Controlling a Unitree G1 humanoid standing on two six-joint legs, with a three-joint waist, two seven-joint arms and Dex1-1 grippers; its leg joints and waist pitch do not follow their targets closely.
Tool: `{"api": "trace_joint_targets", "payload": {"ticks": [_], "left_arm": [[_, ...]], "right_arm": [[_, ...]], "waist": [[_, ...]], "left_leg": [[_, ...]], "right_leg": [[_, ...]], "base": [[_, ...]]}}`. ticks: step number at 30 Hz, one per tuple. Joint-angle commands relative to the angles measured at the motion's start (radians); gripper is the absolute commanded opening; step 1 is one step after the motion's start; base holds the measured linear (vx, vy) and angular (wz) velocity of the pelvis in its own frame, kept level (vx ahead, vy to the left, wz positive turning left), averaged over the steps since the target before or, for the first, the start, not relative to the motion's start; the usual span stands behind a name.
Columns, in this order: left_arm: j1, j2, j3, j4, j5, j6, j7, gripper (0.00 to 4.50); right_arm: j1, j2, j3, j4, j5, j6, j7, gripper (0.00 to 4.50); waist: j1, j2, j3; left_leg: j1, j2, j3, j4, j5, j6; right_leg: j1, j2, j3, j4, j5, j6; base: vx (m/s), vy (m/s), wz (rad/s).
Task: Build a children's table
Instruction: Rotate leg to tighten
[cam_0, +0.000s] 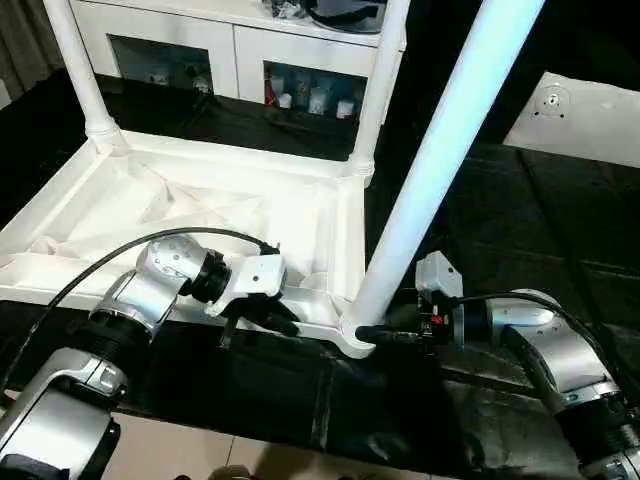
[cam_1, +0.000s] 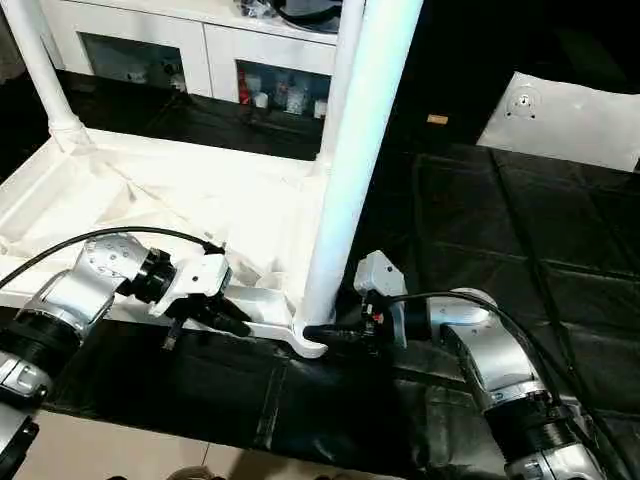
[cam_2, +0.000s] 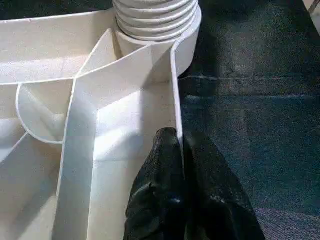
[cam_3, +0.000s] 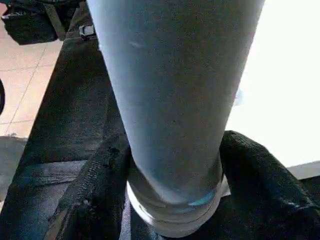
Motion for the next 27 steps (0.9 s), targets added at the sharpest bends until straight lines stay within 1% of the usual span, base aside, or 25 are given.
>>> {"api": "trace_joint_targets", "payload": {"ticks": [1,2,3,4,5,6,7,8,9,10,11,12,13,14,15,16,17,18,19,20,21,23,25,26,27], "left_arm": [[-0.002,-0.008,-0.043,0.009,0.049,-0.014,-0.01,0.0],[0.0,-0.013,-0.035,0.01,0.046,0.004,0.008,0.0],[0.001,-0.016,-0.029,0.01,0.043,0.017,0.02,0.0],[0.004,-0.025,-0.017,0.007,0.042,0.042,0.053,0.0],[0.006,-0.031,-0.009,0.004,0.04,0.059,0.075,0.0],[0.007,-0.039,0.001,0.0,0.04,0.087,0.106,0.0],[0.011,-0.05,0.013,-0.006,0.037,0.115,0.139,0.0],[0.02,-0.087,0.051,-0.026,0.014,0.173,0.218,0.0],[0.024,-0.106,0.069,-0.038,0.002,0.211,0.257,0.0],[0.026,-0.114,0.076,-0.044,-0.002,0.227,0.272,0.0],[0.033,-0.143,0.094,-0.066,-0.011,0.275,0.324,0.0],[0.038,-0.171,0.107,-0.084,-0.014,0.315,0.375,0.0],[0.043,-0.199,0.119,-0.097,-0.014,0.347,0.424,0.0],[0.043,-0.199,0.119,-0.097,-0.014,0.347,0.424,0.0],[0.052,-0.246,0.132,-0.127,-0.009,0.414,0.496,0.0],[0.053,-0.277,0.141,-0.138,0.0,0.444,0.551,0.0],[0.053,-0.297,0.147,-0.144,0.006,0.463,0.587,0.0],[0.052,-0.344,0.155,-0.162,0.02,0.503,0.658,0.0],[0.049,-0.39,0.164,-0.176,0.032,0.533,0.729,0.0],[0.049,-0.39,0.164,-0.176,0.032,0.533,0.729,0.0],[0.048,-0.416,0.166,-0.184,0.037,0.555,0.765,0.0],[0.047,-0.436,0.164,-0.196,0.056,0.585,0.806,0.0],[0.047,-0.44,0.156,-0.205,0.077,0.602,0.826,0.0],[0.047,-0.44,0.156,-0.205,0.077,0.602,0.826,0.0],[0.051,-0.432,0.147,-0.208,0.087,0.605,0.825,0.0]], "right_arm": [[0.019,0.004,0.038,-0.002,-0.017,0.005,0.019,2.5],[0.024,0.011,0.034,-0.007,-0.013,0.019,0.005,2.5],[0.028,0.015,0.031,-0.01,-0.009,0.03,-0.005,2.5],[0.036,0.026,0.024,-0.018,-0.003,0.059,-0.03,2.49],[0.042,0.033,0.02,-0.024,0.002,0.079,-0.047,2.49],[0.048,0.045,0.014,-0.026,0.002,0.099,-0.077,2.49],[0.054,0.064,0.005,-0.024,0.001,0.113,-0.114,2.49],[0.062,0.109,-0.016,-0.005,-0.013,0.131,-0.21,2.49],[0.063,0.134,-0.026,0.01,-0.023,0.134,-0.261,2.49],[0.064,0.143,-0.03,0.016,-0.026,0.135,-0.28,2.49],[0.062,0.186,-0.049,0.039,-0.035,0.142,-0.358,2.49],[0.055,0.228,-0.067,0.062,-0.04,0.156,-0.43,2.49],[0.045,0.268,-0.083,0.082,-0.042,0.171,-0.496,2.49],[0.045,0.268,-0.083,0.082,-0.042,0.171,-0.496,2.49],[0.026,0.332,-0.111,0.11,-0.049,0.191,-0.605,2.49],[0.009,0.369,-0.126,0.13,-0.052,0.199,-0.667,2.49],[-0.002,0.391,-0.135,0.143,-0.053,0.204,-0.706,2.48],[-0.03,0.444,-0.157,0.171,-0.062,0.211,-0.793,2.44],[-0.056,0.486,-0.168,0.195,-0.072,0.207,-0.859,2.39],[-0.056,0.486,-0.168,0.195,-0.072,0.207,-0.86,2.39],[-0.07,0.512,-0.178,0.205,-0.071,0.206,-0.894,2.39],[-0.079,0.542,-0.188,0.205,-0.072,0.21,-0.923,2.39],[-0.084,0.559,-0.19,0.202,-0.082,0.215,-0.94,2.38],[-0.084,0.559,-0.19,0.202,-0.082,0.215,-0.94,2.38],[-0.081,0.562,-0.186,0.197,-0.086,0.217,-0.94,2.38]], "waist": [[-0.005,0.014,-0.06],[-0.005,0.016,-0.06],[-0.006,0.014,-0.059],[-0.006,0.017,-0.057],[-0.006,0.016,-0.054],[-0.008,0.014,-0.049],[-0.007,0.014,-0.044],[-0.007,0.019,-0.041],[-0.015,0.015,-0.034],[-0.017,0.017,-0.033],[-0.022,0.016,-0.035],[-0.025,0.018,-0.037],[-0.034,0.023,-0.039],[-0.041,0.026,-0.038],[-0.055,0.022,-0.038],[-0.065,0.024,-0.037],[-0.069,0.023,-0.036],[-0.074,0.023,-0.037],[-0.077,0.023,-0.037],[-0.078,0.023,-0.038],[-0.075,0.021,-0.04],[-0.072,0.022,-0.041],[-0.068,0.021,-0.047],[-0.068,0.02,-0.047],[-0.066,0.018,-0.052]], "left_leg": [[-0.001,0.101,-0.032,-0.071,-0.034,0.053],[0.0,0.101,-0.032,-0.072,-0.036,0.052],[0.0,0.101,-0.032,-0.072,-0.041,0.049],[0.0,0.102,-0.033,-0.074,-0.053,0.045],[0.003,0.103,-0.032,-0.075,-0.065,0.041],[0.005,0.101,-0.033,-0.078,-0.1,0.031],[0.008,0.1,-0.034,-0.08,-0.139,0.018],[0.011,0.101,-0.037,-0.083,-0.162,0.009],[0.026,0.095,-0.041,-0.081,-0.242,-0.013],[0.029,0.09,-0.042,-0.079,-0.256,-0.013],[0.03,0.087,-0.044,-0.078,-0.257,-0.01],[0.026,0.091,-0.045,-0.08,-0.251,-0.011],[0.023,0.101,-0.052,-0.088,-0.257,-0.02],[0.018,0.105,-0.055,-0.092,-0.27,-0.024],[0.008,0.109,-0.061,-0.096,-0.291,-0.032],[0.012,0.108,-0.062,-0.094,-0.32,-0.04],[0.013,0.104,-0.062,-0.092,-0.328,-0.04],[0.015,0.098,-0.057,-0.087,-0.305,-0.027],[0.013,0.099,-0.055,-0.088,-0.295,-0.025],[0.012,0.099,-0.054,-0.088,-0.285,-0.023],[0.014,0.095,-0.051,-0.085,-0.263,-0.012],[0.01,0.096,-0.046,-0.086,-0.224,0.001],[0.006,0.098,-0.042,-0.087,-0.159,0.015],[0.003,0.098,-0.041,-0.087,-0.145,0.019],[0.004,0.098,-0.039,-0.084,-0.121,0.028]], "right_leg": [[0.056,-0.128,0.081,-0.063,-0.174,-0.196],[0.055,-0.129,0.081,-0.063,-0.174,-0.197],[0.056,-0.128,0.081,-0.064,-0.175,-0.198],[0.056,-0.128,0.081,-0.065,-0.192,-0.198],[0.054,-0.128,0.081,-0.07,-0.211,-0.195],[0.053,-0.13,0.081,-0.079,-0.284,-0.181],[0.051,-0.132,0.081,-0.091,-0.378,-0.155],[0.048,-0.134,0.08,-0.095,-0.424,-0.146],[0.039,-0.135,0.07,-0.119,-0.596,-0.094],[0.037,-0.135,0.065,-0.128,-0.643,-0.077],[0.039,-0.136,0.061,-0.137,-0.677,-0.05],[0.041,-0.136,0.062,-0.135,-0.66,-0.05],[0.044,-0.135,0.056,-0.129,-0.607,-0.065],[0.047,-0.134,0.051,-0.128,-0.582,-0.071],[0.054,-0.135,0.048,-0.122,-0.554,-0.072],[0.048,-0.14,0.048,-0.123,-0.562,-0.077],[0.046,-0.141,0.047,-0.128,-0.573,-0.076],[0.042,-0.142,0.054,-0.13,-0.559,-0.085],[0.043,-0.142,0.056,-0.128,-0.548,-0.089],[0.042,-0.141,0.057,-0.127,-0.538,-0.092],[0.042,-0.14,0.058,-0.128,-0.525,-0.091],[0.043,-0.137,0.063,-0.123,-0.477,-0.1],[0.046,-0.135,0.07,-0.107,-0.368,-0.125],[0.047,-0.134,0.072,-0.102,-0.342,-0.132],[0.049,-0.134,0.071,-0.097,-0.314,-0.142]], "base": [[0.0,0.0,0.0],[0.0,0.0,0.0],[0.0,0.0,0.0],[0.0,0.0,0.0],[0.0,0.0,0.0],[0.0,0.0,0.0],[0.0,0.0,0.0],[0.0,0.0,0.0],[0.0,0.0,0.0],[-0.051,0.005,0.0],[-0.051,0.005,0.0],[0.0,0.0,0.0],[0.0,0.0,0.0],[0.0,0.0,0.0],[0.0,0.0,0.0],[0.0,0.0,0.0],[0.0,0.0,0.0],[0.0,0.0,0.0],[0.0,0.0,0.0],[0.0,0.0,0.0],[0.0,0.0,0.0],[0.0,0.0,0.0],[0.0,0.0,0.0],[0.0,0.0,0.0],[0.0,0.0,0.0]]}}
